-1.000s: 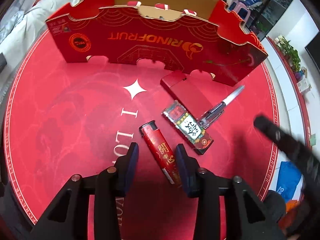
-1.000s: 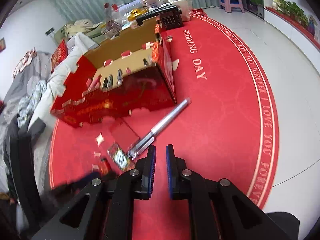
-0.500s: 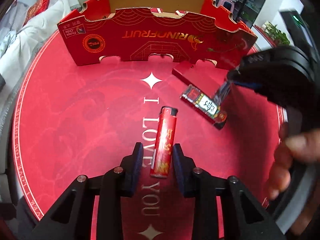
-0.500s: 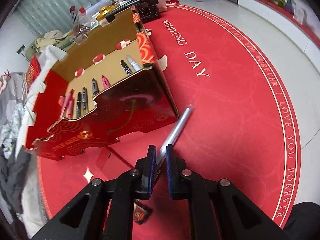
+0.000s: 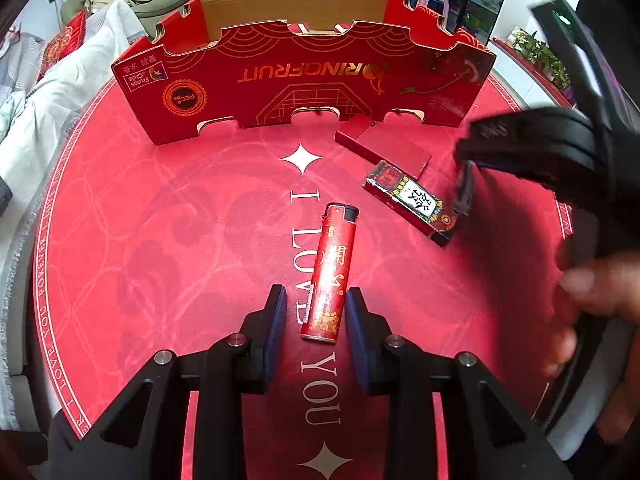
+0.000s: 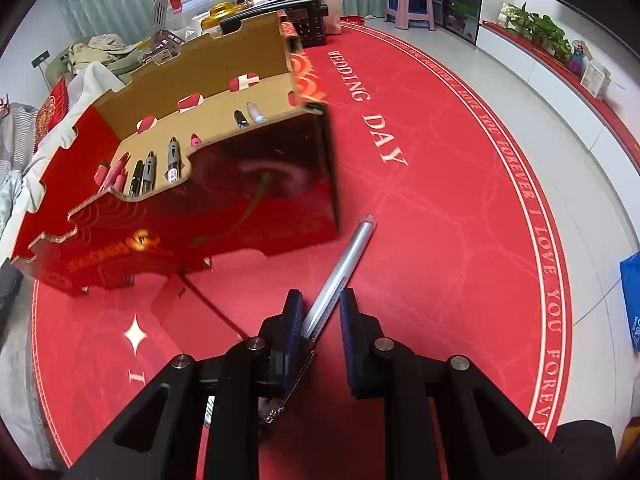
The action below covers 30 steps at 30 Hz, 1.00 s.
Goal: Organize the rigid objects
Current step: 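Grasp the red cylindrical tube with the left tool while the right tool grasps the silver pen, then carry the red tube and silver pen up toward the cardboard box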
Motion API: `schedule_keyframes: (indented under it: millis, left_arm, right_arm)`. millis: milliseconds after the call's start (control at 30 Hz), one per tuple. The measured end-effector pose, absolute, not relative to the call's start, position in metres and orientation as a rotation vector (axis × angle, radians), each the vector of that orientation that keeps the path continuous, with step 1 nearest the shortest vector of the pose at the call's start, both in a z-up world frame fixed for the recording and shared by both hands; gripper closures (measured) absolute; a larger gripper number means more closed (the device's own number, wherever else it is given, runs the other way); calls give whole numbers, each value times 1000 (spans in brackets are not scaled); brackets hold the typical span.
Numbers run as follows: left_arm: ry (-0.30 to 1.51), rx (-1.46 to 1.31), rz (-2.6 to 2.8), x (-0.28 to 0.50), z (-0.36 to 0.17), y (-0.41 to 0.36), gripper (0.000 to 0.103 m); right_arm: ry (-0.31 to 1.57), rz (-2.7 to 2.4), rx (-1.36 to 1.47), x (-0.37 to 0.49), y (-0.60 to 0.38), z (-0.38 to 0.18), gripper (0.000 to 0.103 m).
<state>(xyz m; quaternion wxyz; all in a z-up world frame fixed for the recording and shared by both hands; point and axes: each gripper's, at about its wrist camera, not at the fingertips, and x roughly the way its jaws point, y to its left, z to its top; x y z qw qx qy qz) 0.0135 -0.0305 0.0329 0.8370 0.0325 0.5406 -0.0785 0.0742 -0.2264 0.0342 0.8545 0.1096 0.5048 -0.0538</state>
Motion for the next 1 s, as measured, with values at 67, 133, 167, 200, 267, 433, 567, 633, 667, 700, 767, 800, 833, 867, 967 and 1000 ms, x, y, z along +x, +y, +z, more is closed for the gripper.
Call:
schedule_keyframes:
  millis: [67,133,167,200,267,433,567,633,667,700,767,800,833,867,967,1000]
  left_arm:
    - [1141,77,-171,12,33,-32,69]
    - [1134,84,-175,15,32,-33,69]
    - [1131,88,-176,12,34,-29,69]
    - [1126,99,-179,13,34,-30,69]
    - [1120,103,-187,15,34,-31,69]
    - [1100,110,-203,6,34,-33,69]
    - [1100,111,-206,5,33,-32,69]
    - [1098,111,-207,4,33,-31,69]
    - [1098,111,-207,4,32,-31,69]
    - [1097,111,-207,4,32,-32,69]
    - [1097,111,-207,6,31,-31,69]
    - [1097,111,-207,6,31,-31,69]
    - [1096,112,-208,6,31,-31,69]
    - [1095,113,-208,5,31,-31,69]
    - [1095,115,-209,6,31,-31,69]
    - [1093,116,-209,5,31,-31,69]
  right_arm:
    - [1062,-83,235,64,-235,34,84]
    - [1064,-47,236,58,-240,34,84]
    - [1064,-34,236,57,-241,34,84]
    - [1063,-22,239,54,-243,34,84]
    - [1068,-9,237,50,-245,34,84]
    - [1088,-29,140,53,-230,34,84]
    - [1081,-28,19,54,-213,32,84]
    - [1080,-24,-26,53,-208,32,84]
    - [1081,-21,-37,54,-207,32,85]
    - [1083,-16,-44,54,-206,32,85]
    - [1086,-10,-44,57,-206,32,85]
    - [1089,-9,-39,59,-207,32,85]
    - [1091,-11,-35,61,-207,33,85]
    - [1091,-12,-37,61,-208,33,85]
    - [1088,-13,-43,62,-207,32,85]
    - [1091,-12,-44,63,-206,32,85]
